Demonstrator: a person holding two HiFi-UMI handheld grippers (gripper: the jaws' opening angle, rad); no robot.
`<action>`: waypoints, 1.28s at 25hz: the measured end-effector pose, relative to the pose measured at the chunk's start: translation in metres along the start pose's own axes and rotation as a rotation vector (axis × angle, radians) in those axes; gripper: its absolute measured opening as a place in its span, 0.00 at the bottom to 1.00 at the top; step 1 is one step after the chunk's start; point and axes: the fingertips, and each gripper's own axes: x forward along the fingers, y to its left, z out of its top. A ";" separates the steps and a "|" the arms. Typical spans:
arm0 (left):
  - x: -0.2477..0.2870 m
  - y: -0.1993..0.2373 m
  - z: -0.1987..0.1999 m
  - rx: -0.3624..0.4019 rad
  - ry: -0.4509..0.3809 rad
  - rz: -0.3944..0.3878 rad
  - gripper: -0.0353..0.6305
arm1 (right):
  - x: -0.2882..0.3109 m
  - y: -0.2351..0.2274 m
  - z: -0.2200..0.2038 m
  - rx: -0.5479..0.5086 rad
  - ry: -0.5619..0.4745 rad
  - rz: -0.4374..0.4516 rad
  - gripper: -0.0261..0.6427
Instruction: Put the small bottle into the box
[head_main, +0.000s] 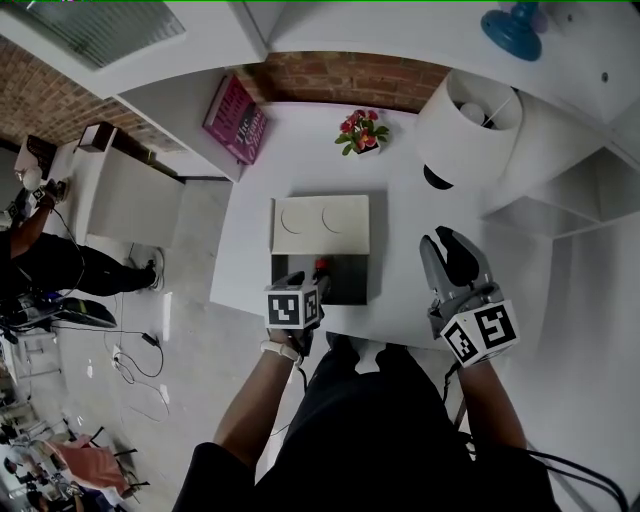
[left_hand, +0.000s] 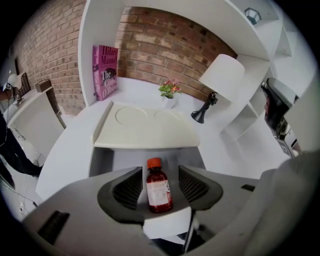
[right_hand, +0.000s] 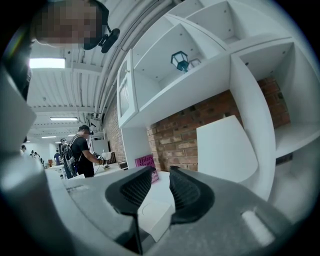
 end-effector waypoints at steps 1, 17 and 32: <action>-0.005 -0.002 0.005 0.004 -0.022 -0.003 0.39 | -0.001 0.002 0.001 -0.001 -0.001 0.001 0.21; -0.140 -0.035 0.119 0.197 -0.557 -0.032 0.39 | 0.000 0.036 0.030 -0.089 -0.007 0.021 0.14; -0.294 -0.062 0.210 0.278 -1.057 0.039 0.29 | 0.003 0.073 0.121 -0.240 -0.189 0.041 0.09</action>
